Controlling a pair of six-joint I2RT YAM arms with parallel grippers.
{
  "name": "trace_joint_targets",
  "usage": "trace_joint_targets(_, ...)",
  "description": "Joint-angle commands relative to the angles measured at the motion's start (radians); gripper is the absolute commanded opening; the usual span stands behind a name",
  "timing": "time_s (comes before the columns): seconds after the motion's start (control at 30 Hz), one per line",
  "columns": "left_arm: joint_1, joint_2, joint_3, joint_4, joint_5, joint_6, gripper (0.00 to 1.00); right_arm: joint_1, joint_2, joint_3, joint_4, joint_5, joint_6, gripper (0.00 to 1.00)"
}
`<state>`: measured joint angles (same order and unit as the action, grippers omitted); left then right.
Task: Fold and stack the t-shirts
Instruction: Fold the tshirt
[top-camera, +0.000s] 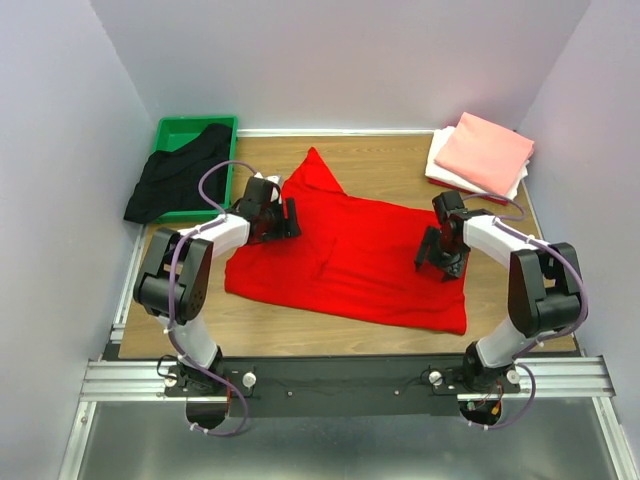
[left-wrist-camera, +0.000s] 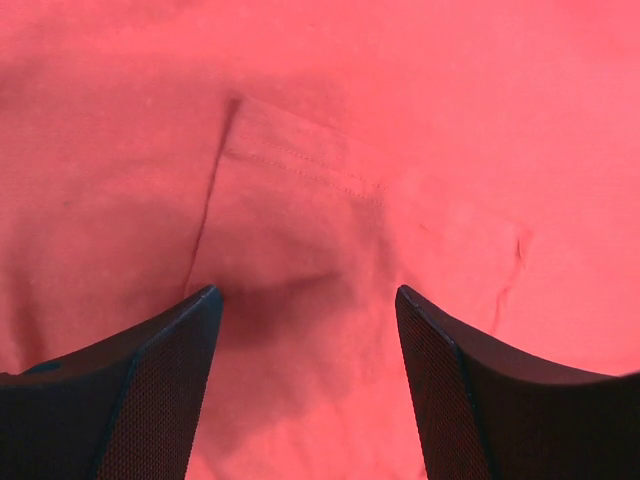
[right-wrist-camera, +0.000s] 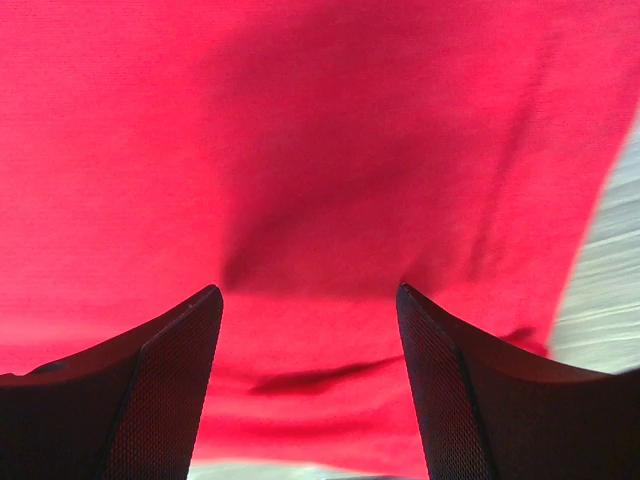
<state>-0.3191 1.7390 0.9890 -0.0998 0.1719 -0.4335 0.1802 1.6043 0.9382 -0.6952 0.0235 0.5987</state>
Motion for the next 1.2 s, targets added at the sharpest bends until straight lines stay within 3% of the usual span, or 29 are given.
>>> trace_joint_targets(0.0, -0.003, 0.037, -0.045, -0.012, 0.014, 0.029, 0.78, -0.004, 0.037, -0.047, 0.034, 0.148, -0.004, 0.77)
trace_joint_targets(0.37, -0.031, -0.108, -0.214, -0.021, 0.012, -0.082, 0.78, -0.084, 0.065, -0.116, 0.031, 0.185, 0.026, 0.82)
trace_joint_targets(0.67, -0.035, -0.269, -0.265, -0.138, -0.014, -0.136, 0.79, -0.084, 0.017, -0.121, 0.016, 0.156, 0.027, 0.82)
trace_joint_targets(0.9, -0.035, -0.303, -0.092, -0.192, -0.017, -0.103, 0.79, -0.097, -0.04, 0.071, -0.033, 0.177, -0.005, 0.82)
trace_joint_targets(1.03, -0.031, -0.19, 0.096, -0.205, -0.031, -0.051, 0.79, -0.159, 0.015, 0.204, -0.035, 0.204, -0.068, 0.81)
trace_joint_targets(1.17, -0.029, -0.099, 0.241, -0.199, -0.009, -0.011, 0.79, -0.204, 0.103, 0.333, -0.021, 0.223, -0.121, 0.74)
